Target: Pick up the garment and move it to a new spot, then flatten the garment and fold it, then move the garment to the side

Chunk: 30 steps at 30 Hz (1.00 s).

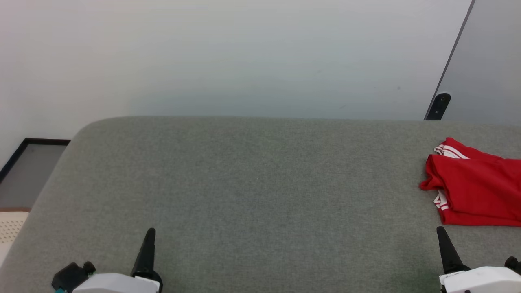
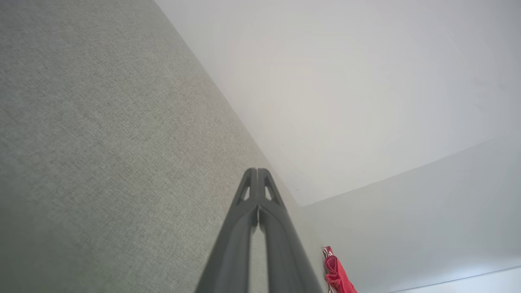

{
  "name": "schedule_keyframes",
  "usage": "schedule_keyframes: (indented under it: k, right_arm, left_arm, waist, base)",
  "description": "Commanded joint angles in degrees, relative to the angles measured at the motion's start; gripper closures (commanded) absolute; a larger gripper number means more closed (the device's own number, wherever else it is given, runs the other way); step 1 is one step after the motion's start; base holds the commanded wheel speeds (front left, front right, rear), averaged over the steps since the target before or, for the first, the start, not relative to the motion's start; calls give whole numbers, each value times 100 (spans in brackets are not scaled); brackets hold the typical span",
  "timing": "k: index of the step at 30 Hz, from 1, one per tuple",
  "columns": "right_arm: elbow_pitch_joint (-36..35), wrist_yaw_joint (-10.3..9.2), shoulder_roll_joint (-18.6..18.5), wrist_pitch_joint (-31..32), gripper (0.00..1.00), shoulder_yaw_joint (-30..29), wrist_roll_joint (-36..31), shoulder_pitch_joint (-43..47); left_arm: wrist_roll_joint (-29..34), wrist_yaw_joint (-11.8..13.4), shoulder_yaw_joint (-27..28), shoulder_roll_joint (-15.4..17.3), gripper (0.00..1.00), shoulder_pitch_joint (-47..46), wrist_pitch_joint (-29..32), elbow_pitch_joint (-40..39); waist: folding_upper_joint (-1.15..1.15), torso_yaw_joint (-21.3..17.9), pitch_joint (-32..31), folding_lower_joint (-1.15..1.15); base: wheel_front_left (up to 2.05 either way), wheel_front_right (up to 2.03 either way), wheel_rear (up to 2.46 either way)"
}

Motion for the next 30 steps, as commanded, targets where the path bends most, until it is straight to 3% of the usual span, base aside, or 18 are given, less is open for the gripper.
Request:
schedule_keyframes:
  k: [1,30]
  right_arm:
    - [-85,-4,5,32,100,-25,159,-153]
    - [-282,-5,72,432,100,-135,1715,-263]
  left_arm:
    - [-140,1,29,8,100,-149,38,-70]
    - [-1601,1,176,-71,100,-350,443,-88]
  waist:
    - [0,-1,8,0]
    - [0,-24,194,0]
  base:
    - [0,0,0]
    - [0,0,0]
